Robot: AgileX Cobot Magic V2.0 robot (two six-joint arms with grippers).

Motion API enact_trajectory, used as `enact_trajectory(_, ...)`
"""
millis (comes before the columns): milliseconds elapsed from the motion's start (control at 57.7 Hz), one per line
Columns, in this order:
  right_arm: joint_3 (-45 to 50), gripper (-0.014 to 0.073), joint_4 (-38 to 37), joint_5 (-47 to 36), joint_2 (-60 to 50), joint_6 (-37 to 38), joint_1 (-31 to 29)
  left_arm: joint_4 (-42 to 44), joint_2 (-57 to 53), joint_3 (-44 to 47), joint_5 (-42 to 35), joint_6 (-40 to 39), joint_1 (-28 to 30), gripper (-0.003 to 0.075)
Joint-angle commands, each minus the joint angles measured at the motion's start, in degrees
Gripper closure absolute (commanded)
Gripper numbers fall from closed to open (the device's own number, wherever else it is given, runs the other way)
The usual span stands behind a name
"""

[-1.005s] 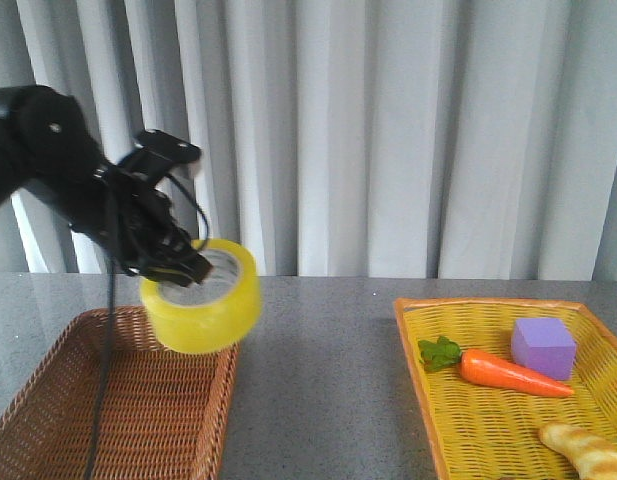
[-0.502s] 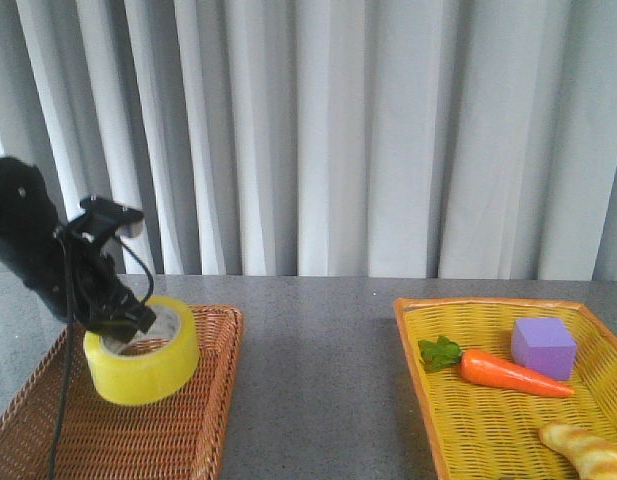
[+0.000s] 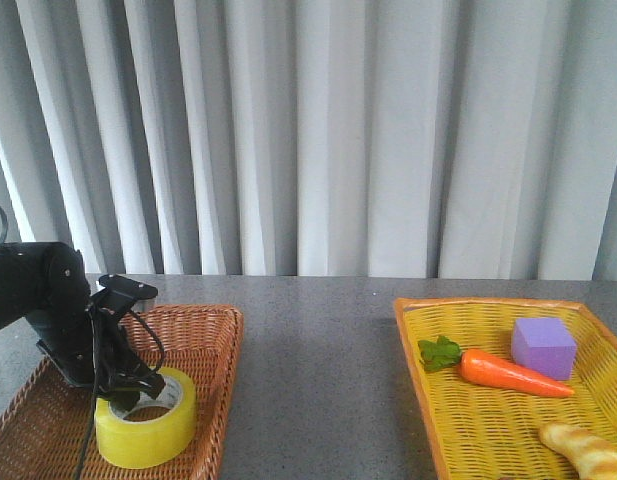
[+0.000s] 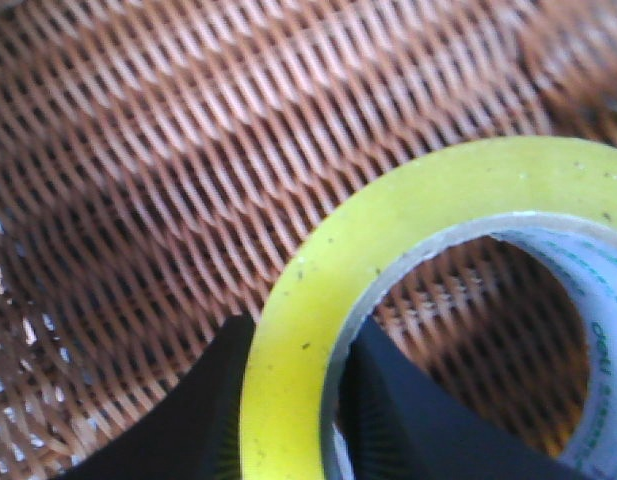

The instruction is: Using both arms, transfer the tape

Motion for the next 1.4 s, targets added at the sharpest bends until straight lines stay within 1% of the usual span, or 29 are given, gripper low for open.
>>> enact_trajectory(0, -1.4, 0.0138, 0.3, -3.1, 0.2, -0.2, -0.3, -0.4, -3.7, -1.6, -2.1, -1.2, 0.2, 0.0470)
enact_trajectory(121, -1.4, 0.0138, 0.3, -3.1, 0.2, -0.2, -0.3, 0.9, -4.8, -1.7, -1.2, -1.3, 0.2, 0.0318)
enact_trajectory(191, -1.4, 0.0138, 0.3, -3.1, 0.2, -0.2, -0.3, 0.9, -6.2, -1.7, -0.2, -1.3, 0.2, 0.0246)
enact_trajectory(243, -1.4, 0.0138, 0.3, -3.1, 0.2, -0.2, -0.3, 0.9, -7.6, -1.7, 0.7, -1.2, 0.2, 0.0216)
enact_trajectory(312, -1.4, 0.0138, 0.3, -3.1, 0.2, -0.2, -0.3, 0.9, -10.3, -1.7, 2.0, -1.2, 0.2, 0.0199)
enact_trajectory(606, -1.4, 0.0138, 0.3, -3.1, 0.2, -0.2, -0.3, 0.9, -24.9, -1.2, 7.9, -1.5, 0.2, 0.0206)
enact_trajectory(710, -1.4, 0.0138, 0.3, -3.1, 0.2, -0.2, -0.3, 0.8, -31.4, 2.2, 6.9, -1.7, 0.2, 0.0218)
enact_trajectory(832, -1.4, 0.0138, 0.3, -3.1, 0.2, -0.2, -0.3, 0.5, -40.5, 10.6, 3.5, -2.4, 0.2, 0.0237)
enact_trajectory(1109, -1.4, 0.0138, 0.3, -3.1, 0.2, -0.2, -0.3, 0.5, -62.3, 36.7, -9.2, -3.2, 0.2, 0.0274)
enact_trajectory(1282, -1.4, 0.0138, 0.3, -3.1, 0.2, -0.2, -0.3, 0.4, -72.1, 48.7, -14.8, -3.4, 0.2, 0.0277)
enact_trajectory(1386, -1.4, 0.0138, 0.3, -3.0, 0.2, -0.2, -0.3, -0.7, -77.2, 54.5, -18.1, -5.7, 0.2, 0.0277)
